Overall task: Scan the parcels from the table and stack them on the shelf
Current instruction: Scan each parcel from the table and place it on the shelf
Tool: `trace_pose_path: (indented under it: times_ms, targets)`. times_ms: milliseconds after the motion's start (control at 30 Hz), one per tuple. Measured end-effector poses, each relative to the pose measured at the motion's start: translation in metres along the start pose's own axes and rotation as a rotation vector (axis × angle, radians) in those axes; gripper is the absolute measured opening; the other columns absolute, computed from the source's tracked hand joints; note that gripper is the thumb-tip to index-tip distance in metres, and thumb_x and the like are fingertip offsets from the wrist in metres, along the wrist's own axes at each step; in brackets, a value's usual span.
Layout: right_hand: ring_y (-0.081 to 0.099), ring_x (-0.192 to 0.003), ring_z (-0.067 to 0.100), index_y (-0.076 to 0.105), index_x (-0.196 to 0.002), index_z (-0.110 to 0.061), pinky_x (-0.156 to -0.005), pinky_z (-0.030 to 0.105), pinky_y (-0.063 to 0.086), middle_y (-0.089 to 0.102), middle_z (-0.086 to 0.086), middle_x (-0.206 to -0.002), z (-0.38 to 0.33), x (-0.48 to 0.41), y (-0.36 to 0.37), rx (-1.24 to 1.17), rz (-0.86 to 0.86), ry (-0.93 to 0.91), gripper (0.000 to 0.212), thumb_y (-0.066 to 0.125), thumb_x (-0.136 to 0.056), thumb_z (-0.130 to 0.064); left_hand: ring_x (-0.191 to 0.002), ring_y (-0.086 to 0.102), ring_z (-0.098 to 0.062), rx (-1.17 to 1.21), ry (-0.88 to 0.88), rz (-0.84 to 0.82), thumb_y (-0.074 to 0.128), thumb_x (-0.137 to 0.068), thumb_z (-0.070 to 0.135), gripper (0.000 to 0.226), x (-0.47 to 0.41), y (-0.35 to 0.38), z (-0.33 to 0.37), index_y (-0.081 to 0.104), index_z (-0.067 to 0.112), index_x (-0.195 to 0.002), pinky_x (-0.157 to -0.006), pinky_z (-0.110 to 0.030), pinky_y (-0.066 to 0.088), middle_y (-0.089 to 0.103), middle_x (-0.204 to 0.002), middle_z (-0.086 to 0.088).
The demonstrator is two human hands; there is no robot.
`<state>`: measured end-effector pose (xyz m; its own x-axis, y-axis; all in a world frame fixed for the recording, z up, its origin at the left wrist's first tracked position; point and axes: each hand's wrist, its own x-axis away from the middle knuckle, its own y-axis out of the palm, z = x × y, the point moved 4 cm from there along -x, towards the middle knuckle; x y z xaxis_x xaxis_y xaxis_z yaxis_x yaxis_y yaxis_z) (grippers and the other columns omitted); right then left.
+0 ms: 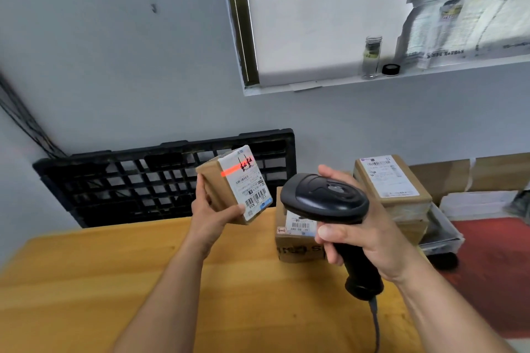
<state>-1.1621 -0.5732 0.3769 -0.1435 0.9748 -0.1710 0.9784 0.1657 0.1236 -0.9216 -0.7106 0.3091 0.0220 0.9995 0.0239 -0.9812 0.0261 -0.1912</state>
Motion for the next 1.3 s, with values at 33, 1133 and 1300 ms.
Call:
trace_pose_path:
  times_ms: [33,1133,1300]
  targets:
    - [0.061,-0.051,0.03,0.042,-0.14,-0.043,-0.049,0.04,0.05,0.068,0.019,-0.074,0.001,0.001,0.0,0.0,-0.006,0.007,0.097,0.092,-0.058,-0.041,-0.126,0.049,-0.024,-0.001,-0.001,0.007,0.086,-0.068,0.009,0.124,0.002,-0.002,0.0,0.002,0.046,-0.152,-0.101,-0.05,0.046,0.043,-0.145,-0.004]
    - [0.06,-0.052,0.033,0.037,-0.144,-0.036,-0.051,0.045,0.049,0.072,0.013,-0.102,0.023,0.067,0.098,0.024,-0.371,0.113,0.109,0.094,-0.051,-0.043,-0.12,0.056,-0.025,0.107,-0.025,0.38,0.086,-0.055,0.021,0.123,0.176,-0.139,-0.024,0.012,0.055,-0.147,-0.096,-0.054,0.05,0.052,-0.138,-0.001]
    - [0.059,-0.051,0.033,0.04,-0.141,-0.041,-0.049,0.04,0.049,0.073,0.007,-0.08,0.024,0.09,0.154,0.026,-0.449,0.136,0.105,0.094,-0.051,-0.036,-0.12,0.056,-0.022,0.094,-0.017,0.46,0.085,-0.049,0.031,0.12,0.23,-0.193,-0.03,0.015,0.06,-0.142,-0.1,-0.055,0.047,0.052,-0.138,0.003]
